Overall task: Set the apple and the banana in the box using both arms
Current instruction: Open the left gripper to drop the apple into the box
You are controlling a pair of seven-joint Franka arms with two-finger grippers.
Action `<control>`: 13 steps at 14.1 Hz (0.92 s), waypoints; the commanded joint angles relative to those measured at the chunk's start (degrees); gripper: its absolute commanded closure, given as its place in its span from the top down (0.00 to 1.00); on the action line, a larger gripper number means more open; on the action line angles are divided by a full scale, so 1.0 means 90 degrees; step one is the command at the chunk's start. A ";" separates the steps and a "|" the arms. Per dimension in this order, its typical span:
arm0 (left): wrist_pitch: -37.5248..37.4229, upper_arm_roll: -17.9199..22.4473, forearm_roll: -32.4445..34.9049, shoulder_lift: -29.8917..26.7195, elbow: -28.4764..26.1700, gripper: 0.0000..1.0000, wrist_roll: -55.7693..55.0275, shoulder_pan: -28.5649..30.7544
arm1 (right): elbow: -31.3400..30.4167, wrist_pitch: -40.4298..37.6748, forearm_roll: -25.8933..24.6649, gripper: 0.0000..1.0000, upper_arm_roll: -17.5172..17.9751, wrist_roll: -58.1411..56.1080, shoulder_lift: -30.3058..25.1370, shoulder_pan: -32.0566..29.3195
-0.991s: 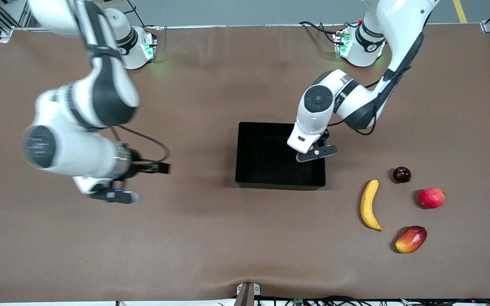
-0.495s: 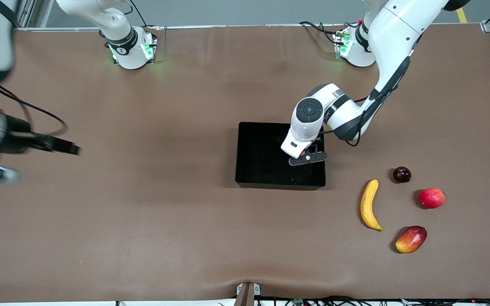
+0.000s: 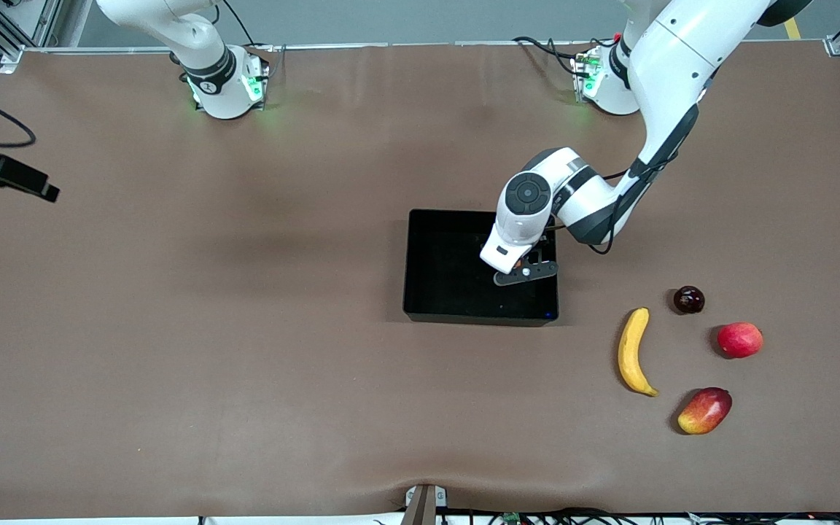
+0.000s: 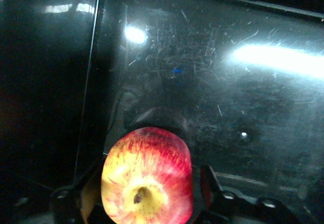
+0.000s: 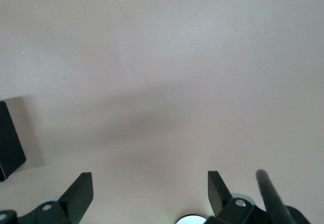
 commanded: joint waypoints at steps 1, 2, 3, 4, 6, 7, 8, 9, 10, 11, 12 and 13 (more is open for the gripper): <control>-0.0073 -0.0017 0.0143 -0.0367 0.0157 1.00 -0.0155 0.0023 | -0.0463 0.0194 -0.0165 1.00 0.0075 -0.0052 -0.0271 -0.0053; -0.0287 -0.0036 0.0094 -0.0602 0.0215 1.00 -0.0126 0.0071 | -0.0483 0.0194 -0.0165 1.00 0.0094 -0.0062 -0.0290 -0.0043; -0.0637 -0.0036 0.0074 -0.0778 0.0400 1.00 -0.0077 0.0072 | -0.0483 0.0204 -0.0156 1.00 0.0094 -0.0178 -0.0271 -0.0043; -0.1143 -0.0036 0.0055 -0.0905 0.0711 1.00 0.0078 0.0082 | -0.0473 0.0223 -0.0156 1.00 0.0104 -0.0256 -0.0271 -0.0023; -0.2168 -0.0017 -0.0382 -0.0926 0.1598 1.00 0.1021 0.0246 | -0.0463 0.0223 -0.0156 1.00 0.0133 -0.0267 -0.0271 0.0006; -0.2531 -0.0017 -0.0607 -0.0926 0.1922 1.00 0.1597 0.0451 | -0.0473 0.0233 -0.0156 1.00 0.0133 -0.0276 -0.0271 -0.0003; -0.2651 -0.0026 -0.0832 -0.0926 0.2167 1.00 0.2067 0.0772 | -0.0483 0.0252 -0.0146 1.00 0.0114 -0.0286 -0.0271 -0.0032; -0.2671 -0.0017 -0.0940 -0.0936 0.2285 1.00 0.2526 0.0997 | -0.0483 0.0243 -0.0156 1.00 0.0114 -0.0315 -0.0271 -0.0013; -0.2672 -0.0007 -0.0951 -0.0926 0.2286 1.00 0.3149 0.1290 | -0.0483 0.0243 -0.0156 1.00 0.0114 -0.0316 -0.0271 -0.0052; -0.2633 -0.0007 -0.0922 -0.0859 0.2277 1.00 0.3813 0.1592 | -0.0483 0.0253 -0.0146 1.00 0.0153 -0.0364 -0.0271 -0.0178; -0.2507 -0.0007 -0.0893 -0.0742 0.2286 1.00 0.4516 0.1895 | -0.0483 0.0272 -0.0127 1.00 0.0308 -0.0529 -0.0271 -0.0440; -0.2245 0.0003 -0.0893 -0.0557 0.2286 1.00 0.5064 0.2140 | -0.0483 0.0272 -0.0097 1.00 0.0696 -0.0772 -0.0261 -0.0907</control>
